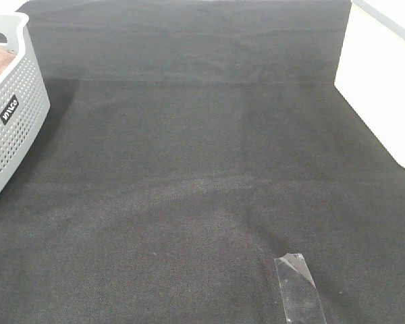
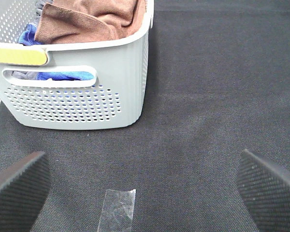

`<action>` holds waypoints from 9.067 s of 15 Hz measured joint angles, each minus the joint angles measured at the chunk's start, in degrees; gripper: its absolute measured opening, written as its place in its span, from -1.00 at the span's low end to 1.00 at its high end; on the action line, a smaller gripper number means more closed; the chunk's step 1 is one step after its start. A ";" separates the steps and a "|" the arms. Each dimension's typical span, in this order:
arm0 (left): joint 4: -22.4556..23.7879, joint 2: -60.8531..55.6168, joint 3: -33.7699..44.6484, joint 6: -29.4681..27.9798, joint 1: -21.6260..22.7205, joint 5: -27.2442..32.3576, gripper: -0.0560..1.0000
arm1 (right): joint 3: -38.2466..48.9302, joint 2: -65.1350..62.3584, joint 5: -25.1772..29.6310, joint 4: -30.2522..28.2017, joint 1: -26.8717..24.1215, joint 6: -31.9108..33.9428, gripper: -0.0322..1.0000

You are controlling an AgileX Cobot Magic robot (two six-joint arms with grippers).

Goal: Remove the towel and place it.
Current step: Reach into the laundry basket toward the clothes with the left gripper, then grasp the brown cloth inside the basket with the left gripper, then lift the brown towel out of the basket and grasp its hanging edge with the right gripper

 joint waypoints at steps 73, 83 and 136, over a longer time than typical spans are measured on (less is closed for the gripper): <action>17.59 110.64 -74.77 59.70 9.51 9.05 0.95 | 0.00 0.00 0.00 0.00 0.00 0.00 0.38; 19.48 128.63 -81.13 63.08 9.57 5.10 0.78 | 0.00 0.00 0.00 0.00 0.00 0.00 0.38; 14.04 91.16 -95.11 35.98 -49.27 10.26 -0.89 | -12.61 85.49 -12.89 96.14 15.41 -114.99 0.67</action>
